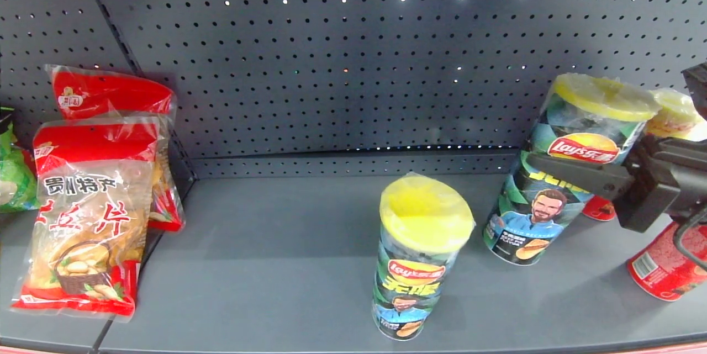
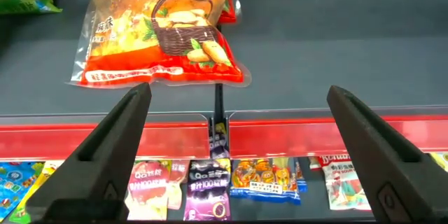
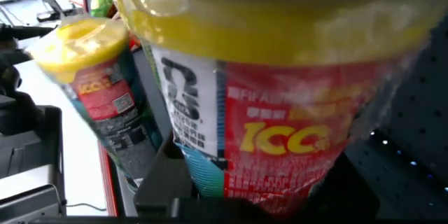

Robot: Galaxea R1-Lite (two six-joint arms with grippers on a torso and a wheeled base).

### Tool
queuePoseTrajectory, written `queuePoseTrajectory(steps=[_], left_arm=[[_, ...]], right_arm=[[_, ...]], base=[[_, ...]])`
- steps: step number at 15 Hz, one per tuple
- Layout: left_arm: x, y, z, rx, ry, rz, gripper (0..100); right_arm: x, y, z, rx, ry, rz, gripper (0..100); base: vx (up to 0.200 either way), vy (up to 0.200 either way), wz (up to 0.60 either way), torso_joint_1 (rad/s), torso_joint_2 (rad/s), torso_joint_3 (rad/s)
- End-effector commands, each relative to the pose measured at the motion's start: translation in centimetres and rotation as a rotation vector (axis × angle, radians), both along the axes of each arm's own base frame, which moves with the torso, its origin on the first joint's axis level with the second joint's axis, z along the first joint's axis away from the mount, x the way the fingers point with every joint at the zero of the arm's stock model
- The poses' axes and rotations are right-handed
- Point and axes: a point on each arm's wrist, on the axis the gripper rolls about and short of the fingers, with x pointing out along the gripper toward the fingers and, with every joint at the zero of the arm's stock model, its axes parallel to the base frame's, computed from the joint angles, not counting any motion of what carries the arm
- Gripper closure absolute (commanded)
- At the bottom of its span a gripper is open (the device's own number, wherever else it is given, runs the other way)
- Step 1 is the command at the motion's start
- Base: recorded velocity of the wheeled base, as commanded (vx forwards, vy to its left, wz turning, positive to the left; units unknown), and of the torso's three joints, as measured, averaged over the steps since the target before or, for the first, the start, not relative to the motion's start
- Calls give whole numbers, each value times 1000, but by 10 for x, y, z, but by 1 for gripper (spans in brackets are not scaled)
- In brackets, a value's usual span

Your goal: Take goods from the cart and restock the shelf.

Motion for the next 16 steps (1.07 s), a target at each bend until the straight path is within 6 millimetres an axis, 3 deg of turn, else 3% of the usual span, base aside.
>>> queuePoseTrajectory(steps=[1, 3, 8, 13, 16], left_arm=[[0, 0, 0, 0, 2, -1, 0], [0, 0, 0, 0, 2, 0, 0], [0, 0, 0, 0, 2, 2, 0], [0, 0, 0, 0, 2, 0, 0], [0, 0, 0, 0, 2, 0, 0]], right_arm=[[2, 2, -1, -1, 5, 9, 100], [0, 8, 4, 2, -15, 38, 100], [20, 30, 6, 2, -7, 90, 100], [56, 56, 2, -1, 6, 138, 100], [67, 75, -2, -3, 18, 159, 100]], base=[[0, 0, 0, 0, 0, 0], [0, 0, 0, 0, 0, 0], [0, 0, 0, 0, 0, 0], [0, 0, 0, 0, 0, 0], [0, 0, 0, 0, 0, 0]])
